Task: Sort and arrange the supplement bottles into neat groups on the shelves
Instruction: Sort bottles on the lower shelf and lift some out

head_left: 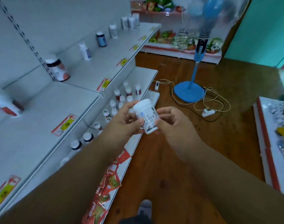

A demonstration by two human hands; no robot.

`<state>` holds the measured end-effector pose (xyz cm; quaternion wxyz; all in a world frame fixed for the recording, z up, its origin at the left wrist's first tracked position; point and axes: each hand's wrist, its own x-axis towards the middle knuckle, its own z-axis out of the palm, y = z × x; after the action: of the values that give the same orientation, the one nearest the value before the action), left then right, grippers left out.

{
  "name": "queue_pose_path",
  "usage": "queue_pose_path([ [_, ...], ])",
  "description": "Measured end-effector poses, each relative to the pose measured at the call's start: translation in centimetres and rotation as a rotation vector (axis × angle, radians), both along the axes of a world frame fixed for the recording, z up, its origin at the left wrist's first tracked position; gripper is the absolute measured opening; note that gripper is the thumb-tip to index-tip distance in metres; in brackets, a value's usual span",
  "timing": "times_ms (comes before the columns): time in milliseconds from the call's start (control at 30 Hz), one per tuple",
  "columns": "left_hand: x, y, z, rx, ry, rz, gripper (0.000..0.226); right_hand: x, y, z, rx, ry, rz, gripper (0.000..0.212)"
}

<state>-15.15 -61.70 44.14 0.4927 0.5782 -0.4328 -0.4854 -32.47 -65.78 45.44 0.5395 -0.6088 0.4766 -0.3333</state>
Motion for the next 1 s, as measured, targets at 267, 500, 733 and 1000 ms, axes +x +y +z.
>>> queue_pose_path([
  [267, -3.1, -20.3, 3.5, -0.028, -0.012, -0.097, 0.049, -3.2, -18.7, 2.9, -0.059, 0.007, -0.105, 0.021],
  [500, -3.4, -35.9, 3.0, -0.065, -0.025, 0.105, 0.053, -2.6, -37.4, 3.3, -0.095, 0.048, 0.082, 0.022],
  [733, 2.2, -48.9, 4.6, -0.095, -0.177, 0.341, 0.050, 5.3, -53.7, 4.3, -0.111, 0.051, 0.272, 0.023],
  [1000, 10.1, -65.8, 4.2, -0.162, -0.412, 0.369, 0.051, 14.1, -71.1, 2.1, -0.230, 0.171, 0.288, 0.025],
])
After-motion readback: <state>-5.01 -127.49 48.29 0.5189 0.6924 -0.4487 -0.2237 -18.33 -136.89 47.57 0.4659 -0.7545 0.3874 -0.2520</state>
